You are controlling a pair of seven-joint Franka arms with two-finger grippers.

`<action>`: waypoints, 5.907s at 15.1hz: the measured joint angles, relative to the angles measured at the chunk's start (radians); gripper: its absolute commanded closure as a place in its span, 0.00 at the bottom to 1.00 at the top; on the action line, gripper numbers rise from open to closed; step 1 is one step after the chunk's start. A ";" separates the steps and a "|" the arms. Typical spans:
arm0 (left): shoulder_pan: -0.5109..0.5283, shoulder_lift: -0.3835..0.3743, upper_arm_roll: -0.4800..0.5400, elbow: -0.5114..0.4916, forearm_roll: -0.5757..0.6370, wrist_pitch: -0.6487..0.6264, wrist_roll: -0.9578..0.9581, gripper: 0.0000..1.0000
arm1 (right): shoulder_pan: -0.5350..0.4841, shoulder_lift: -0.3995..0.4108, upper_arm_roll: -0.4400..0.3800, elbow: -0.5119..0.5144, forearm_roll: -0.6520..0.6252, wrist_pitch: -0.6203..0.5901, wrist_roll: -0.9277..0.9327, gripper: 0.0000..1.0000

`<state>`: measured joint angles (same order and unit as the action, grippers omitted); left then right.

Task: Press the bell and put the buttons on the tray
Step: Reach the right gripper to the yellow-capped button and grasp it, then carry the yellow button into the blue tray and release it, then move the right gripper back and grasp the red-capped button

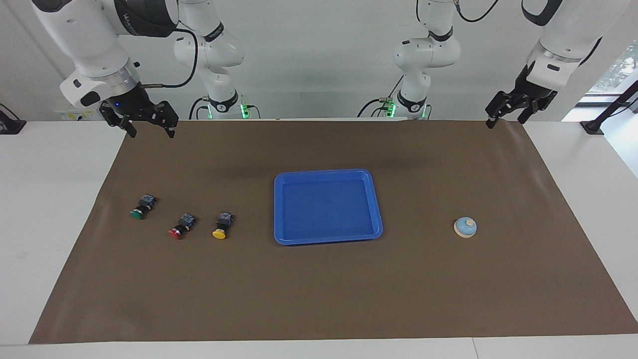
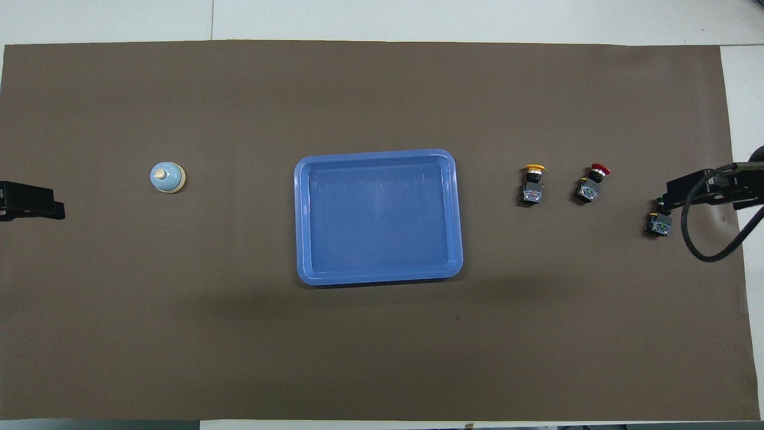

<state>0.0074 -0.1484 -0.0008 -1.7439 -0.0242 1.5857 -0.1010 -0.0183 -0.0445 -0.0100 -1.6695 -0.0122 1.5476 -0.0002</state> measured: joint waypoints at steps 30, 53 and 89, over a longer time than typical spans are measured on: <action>-0.006 0.045 -0.010 0.030 -0.001 -0.041 0.134 0.00 | 0.154 0.332 0.007 -0.435 0.003 0.925 0.307 0.23; -0.005 0.045 -0.003 0.030 -0.001 -0.041 0.134 0.00 | 0.537 0.365 0.014 -0.161 0.059 0.662 0.639 1.00; -0.005 0.045 -0.003 0.030 -0.001 -0.041 0.134 0.00 | 0.004 0.252 -0.020 -0.382 0.028 0.688 0.403 0.00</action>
<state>0.0022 -0.1033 -0.0038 -1.7135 -0.0252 1.5447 0.0334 -0.0139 0.2075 -0.0295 -2.0518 0.0159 2.2358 0.4028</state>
